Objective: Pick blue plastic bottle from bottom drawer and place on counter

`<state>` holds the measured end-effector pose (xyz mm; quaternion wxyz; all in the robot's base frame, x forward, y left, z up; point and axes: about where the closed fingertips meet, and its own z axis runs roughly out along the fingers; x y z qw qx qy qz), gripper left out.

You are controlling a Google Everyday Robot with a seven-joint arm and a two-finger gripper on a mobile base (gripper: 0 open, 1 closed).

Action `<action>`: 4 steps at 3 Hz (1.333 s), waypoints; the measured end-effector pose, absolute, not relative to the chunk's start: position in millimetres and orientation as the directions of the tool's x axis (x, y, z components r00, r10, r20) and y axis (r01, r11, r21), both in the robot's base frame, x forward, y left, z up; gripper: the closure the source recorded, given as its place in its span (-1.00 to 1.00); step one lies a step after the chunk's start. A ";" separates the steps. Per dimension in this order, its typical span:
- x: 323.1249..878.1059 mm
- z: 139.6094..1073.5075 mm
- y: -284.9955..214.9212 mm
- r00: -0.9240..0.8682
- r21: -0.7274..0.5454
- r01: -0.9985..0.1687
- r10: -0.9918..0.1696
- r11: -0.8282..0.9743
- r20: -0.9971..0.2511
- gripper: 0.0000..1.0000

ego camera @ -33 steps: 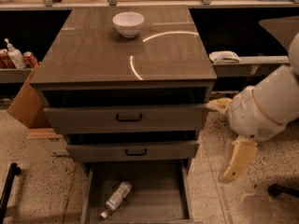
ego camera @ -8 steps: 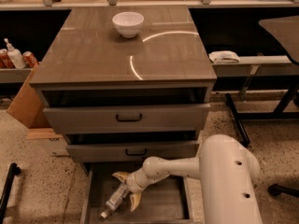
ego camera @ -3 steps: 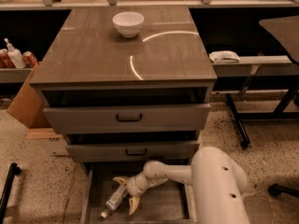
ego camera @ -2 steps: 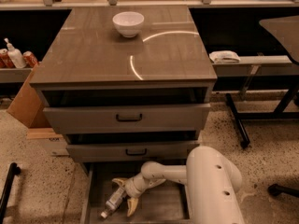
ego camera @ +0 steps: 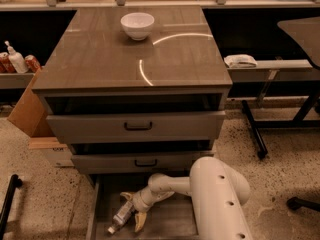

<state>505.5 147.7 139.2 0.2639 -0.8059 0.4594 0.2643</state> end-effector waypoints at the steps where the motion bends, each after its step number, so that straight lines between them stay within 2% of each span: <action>1: 507.8 131.9 149.6 0.417 -0.160 -0.888 -0.610 -0.430 -0.674 -1.00; 3: 508.5 125.1 150.8 0.382 -0.124 -0.900 -0.622 -0.417 -0.684 -0.18; 4: 506.7 125.9 149.1 0.370 -0.118 -0.905 -0.623 -0.408 -0.689 0.31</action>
Offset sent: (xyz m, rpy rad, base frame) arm 0.0097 0.0033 -0.0163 -0.0154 0.0651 -0.0307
